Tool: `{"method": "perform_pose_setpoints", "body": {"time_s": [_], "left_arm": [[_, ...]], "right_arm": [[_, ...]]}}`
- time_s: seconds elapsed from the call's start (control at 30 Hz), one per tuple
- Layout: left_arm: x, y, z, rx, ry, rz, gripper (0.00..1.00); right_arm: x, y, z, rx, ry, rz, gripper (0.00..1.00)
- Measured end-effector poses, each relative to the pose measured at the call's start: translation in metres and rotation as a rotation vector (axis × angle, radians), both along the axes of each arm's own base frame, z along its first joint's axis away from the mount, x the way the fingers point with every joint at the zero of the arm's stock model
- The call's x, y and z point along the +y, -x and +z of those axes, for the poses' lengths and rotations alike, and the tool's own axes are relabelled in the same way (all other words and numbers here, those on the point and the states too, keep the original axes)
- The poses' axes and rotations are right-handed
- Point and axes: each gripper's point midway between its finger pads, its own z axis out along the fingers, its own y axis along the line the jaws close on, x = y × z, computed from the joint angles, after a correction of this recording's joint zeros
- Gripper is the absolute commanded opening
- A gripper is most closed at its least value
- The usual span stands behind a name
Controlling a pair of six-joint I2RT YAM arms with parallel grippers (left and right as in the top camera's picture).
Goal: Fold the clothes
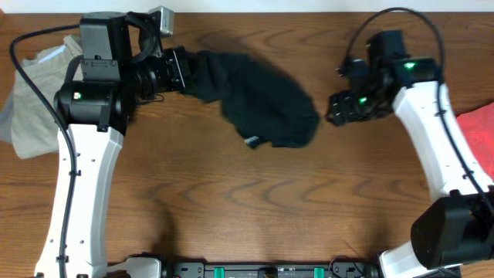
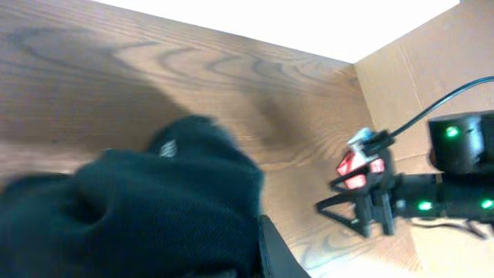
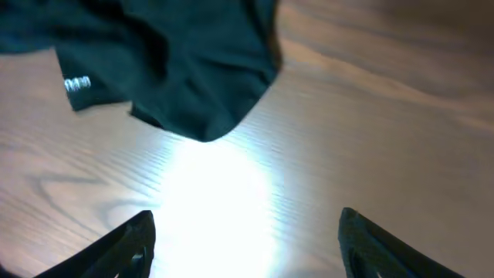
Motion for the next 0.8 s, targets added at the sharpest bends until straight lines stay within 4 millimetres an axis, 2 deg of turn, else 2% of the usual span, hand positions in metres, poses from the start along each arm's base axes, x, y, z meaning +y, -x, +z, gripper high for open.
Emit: {"method": "perform_pose_setpoints", "body": {"time_s": [0.27, 0.47, 0.57, 0.73, 0.8], "left_arm": [[0.000, -0.001, -0.001, 0.018, 0.014, 0.013, 0.06], [-0.001, -0.004, 0.002, 0.004, 0.020, 0.017, 0.06], [-0.001, -0.005, 0.003, -0.002, 0.022, 0.018, 0.06], [-0.001, -0.007, 0.006, -0.005, 0.037, 0.030, 0.06], [-0.001, -0.009, 0.008, -0.007, 0.046, 0.036, 0.06]], "right_arm": [[0.089, 0.013, -0.031, -0.105, -0.055, 0.253, 0.79], [0.162, 0.022, -0.044, -0.258, -0.151, 0.392, 0.69], [0.194, 0.030, -0.044, -0.325, -0.208, 0.417, 0.68], [0.228, 0.037, -0.043, -0.421, -0.245, 0.383, 0.69], [0.234, 0.037, -0.043, -0.451, -0.242, 0.341, 0.64]]}}
